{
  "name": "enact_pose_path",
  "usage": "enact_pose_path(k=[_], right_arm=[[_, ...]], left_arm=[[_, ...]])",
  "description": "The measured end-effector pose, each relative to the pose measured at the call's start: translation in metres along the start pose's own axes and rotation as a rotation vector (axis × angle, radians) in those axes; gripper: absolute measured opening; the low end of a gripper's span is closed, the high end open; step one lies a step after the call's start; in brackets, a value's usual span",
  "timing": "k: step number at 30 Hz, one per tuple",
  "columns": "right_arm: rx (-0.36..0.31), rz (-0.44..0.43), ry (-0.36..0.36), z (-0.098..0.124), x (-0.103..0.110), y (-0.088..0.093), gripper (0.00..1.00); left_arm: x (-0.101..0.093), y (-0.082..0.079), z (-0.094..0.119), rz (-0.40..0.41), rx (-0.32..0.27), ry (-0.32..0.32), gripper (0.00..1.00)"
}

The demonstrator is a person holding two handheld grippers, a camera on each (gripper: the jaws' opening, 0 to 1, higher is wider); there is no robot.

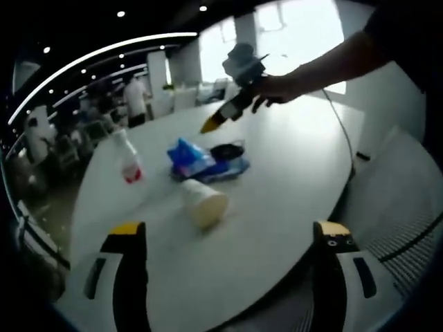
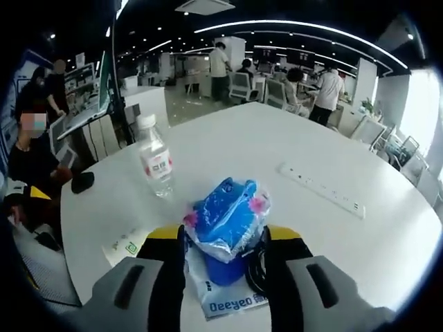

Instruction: Arrange the tabletop items into an orderly group along one side of the table until the central work area is clear of visible clutter.

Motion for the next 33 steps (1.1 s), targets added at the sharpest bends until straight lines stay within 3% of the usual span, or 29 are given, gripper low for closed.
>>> enact_pose_path(k=[9,18,22,33], right_arm=[[0.023,-0.013,-0.006,-0.021,-0.001,-0.006,0.41],[0.059,-0.041,0.005,-0.034,-0.005,0.000,0.36],[0.059,-0.097,0.010,-0.038,-0.005,0.000,0.33],[0.077,-0.091,0.010,-0.051,0.000,0.007,0.26]], left_arm=[[0.002,0.002,0.000,-0.012,0.013,-0.005,0.96],[0.002,0.003,0.000,-0.006,0.023,-0.004,0.96],[0.001,0.003,0.000,0.005,0.023,0.004,0.95],[0.003,0.005,-0.001,0.018,0.031,0.002,0.93]])
Point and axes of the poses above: the point that each gripper's makers call its tool centre point, and the gripper's own axes: z roughly backward along the fingers, x roughly to its left, y roughly out of its underside, the point moved 3 cm from there along z, roughly backward along the fingers, and after that the axes turned 4 degrees about -x, right-handed, at the moved point
